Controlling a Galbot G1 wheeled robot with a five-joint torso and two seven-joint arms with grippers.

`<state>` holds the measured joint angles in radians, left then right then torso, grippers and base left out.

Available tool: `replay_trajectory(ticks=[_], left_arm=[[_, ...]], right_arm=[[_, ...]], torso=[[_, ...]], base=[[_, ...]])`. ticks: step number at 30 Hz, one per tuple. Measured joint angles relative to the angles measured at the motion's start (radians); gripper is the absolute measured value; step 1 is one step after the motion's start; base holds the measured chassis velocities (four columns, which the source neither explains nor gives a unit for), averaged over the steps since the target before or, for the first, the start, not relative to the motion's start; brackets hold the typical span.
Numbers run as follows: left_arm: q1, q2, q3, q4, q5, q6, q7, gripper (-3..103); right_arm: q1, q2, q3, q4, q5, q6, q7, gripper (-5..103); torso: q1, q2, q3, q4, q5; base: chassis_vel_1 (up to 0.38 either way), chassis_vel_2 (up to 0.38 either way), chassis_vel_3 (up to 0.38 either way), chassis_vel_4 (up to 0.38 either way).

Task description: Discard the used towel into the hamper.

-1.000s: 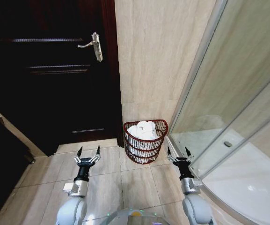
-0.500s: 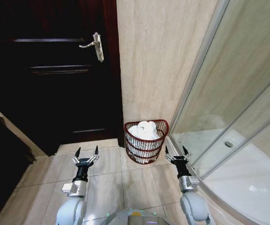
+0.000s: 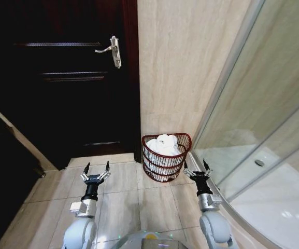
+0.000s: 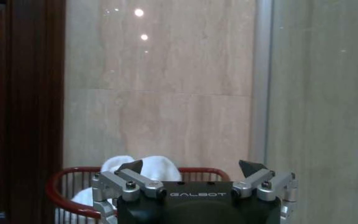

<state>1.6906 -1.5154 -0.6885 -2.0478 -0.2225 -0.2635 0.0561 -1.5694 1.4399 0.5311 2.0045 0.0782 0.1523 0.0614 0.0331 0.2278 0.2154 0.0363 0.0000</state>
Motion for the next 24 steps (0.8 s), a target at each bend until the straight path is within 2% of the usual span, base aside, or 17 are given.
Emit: replay_trajectory(ticks=[13, 24], left_arm=[[-0.007, -0.003, 0.004, 0.014, 0.016, -0.037, -0.007, 100], [-0.014, -0.008, 0.011, 0.014, 0.017, -0.033, -0.008, 100]], right_arm=[[-0.006, -0.005, -0.002, 0.007, 0.0, -0.024, 0.002, 100], [-0.002, -0.007, -0.003, 0.006, -0.001, -0.038, 0.001, 100]], torso=[[0.0, 0.0, 0.0, 0.0, 0.0001], [0.0, 0.0, 0.0, -0.0001, 0.0]], base=[[0.031, 0.045, 0.036, 0.028], [0.0, 0.0, 0.0, 0.0]])
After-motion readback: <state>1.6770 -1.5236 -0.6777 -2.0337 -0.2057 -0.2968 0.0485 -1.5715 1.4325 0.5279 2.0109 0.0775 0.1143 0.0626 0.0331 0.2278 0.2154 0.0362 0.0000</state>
